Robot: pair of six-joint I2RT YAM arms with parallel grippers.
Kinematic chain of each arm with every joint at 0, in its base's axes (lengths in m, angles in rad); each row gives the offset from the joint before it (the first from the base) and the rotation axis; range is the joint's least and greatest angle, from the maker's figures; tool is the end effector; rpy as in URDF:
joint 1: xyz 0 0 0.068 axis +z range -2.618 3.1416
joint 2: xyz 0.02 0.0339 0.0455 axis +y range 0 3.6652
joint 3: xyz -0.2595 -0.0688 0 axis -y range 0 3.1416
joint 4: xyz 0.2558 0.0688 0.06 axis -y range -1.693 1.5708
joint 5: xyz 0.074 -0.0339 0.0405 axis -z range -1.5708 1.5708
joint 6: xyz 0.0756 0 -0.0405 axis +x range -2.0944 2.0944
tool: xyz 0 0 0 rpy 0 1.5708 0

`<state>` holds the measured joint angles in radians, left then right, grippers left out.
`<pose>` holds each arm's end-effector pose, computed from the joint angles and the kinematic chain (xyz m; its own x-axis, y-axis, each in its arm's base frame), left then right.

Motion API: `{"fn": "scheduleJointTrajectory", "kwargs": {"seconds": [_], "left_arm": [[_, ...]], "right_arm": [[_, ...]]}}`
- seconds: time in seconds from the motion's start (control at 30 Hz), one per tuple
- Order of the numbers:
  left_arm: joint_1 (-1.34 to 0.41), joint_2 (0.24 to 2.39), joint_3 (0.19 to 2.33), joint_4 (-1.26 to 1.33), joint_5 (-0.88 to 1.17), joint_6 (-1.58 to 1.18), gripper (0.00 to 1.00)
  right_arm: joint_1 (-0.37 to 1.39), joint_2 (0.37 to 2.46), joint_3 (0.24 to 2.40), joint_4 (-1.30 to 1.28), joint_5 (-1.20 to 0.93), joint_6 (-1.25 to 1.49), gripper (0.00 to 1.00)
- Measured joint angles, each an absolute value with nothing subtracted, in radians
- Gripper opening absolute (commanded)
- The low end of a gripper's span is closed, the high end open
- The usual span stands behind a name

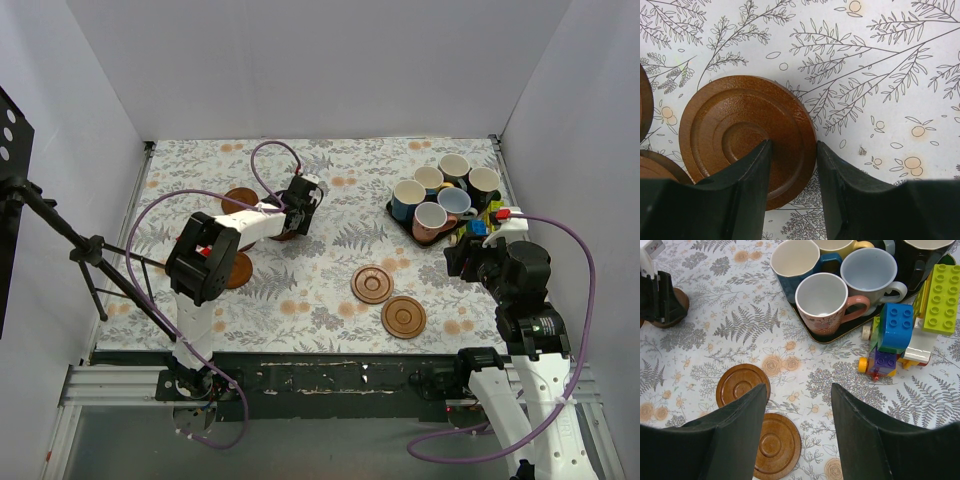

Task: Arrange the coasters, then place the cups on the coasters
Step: Move the coaster to the center of the board.

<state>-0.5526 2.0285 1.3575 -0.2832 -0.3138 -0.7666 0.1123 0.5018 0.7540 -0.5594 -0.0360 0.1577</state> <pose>0.4010 -0.2199 0.1152 -0.7411 -0.3182 -0.5912 -0.2315 0.9477 -0.2197 0.1664 0.0215 0.3150 -0.3197 0.1219 -0.9396 -0.0971 0.9823 0.1604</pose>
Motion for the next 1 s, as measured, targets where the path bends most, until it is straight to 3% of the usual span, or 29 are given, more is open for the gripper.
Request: {"fn": "scheduleJointTrajectory", "kwargs": {"seconds": [1.0], "left_arm": [[-0.514, 2.056, 1.385, -0.263, -0.355, -0.762, 0.37]], "right_arm": [[0.112, 0.513, 0.754, -0.559, -0.037, 0.158, 0.63]]}}
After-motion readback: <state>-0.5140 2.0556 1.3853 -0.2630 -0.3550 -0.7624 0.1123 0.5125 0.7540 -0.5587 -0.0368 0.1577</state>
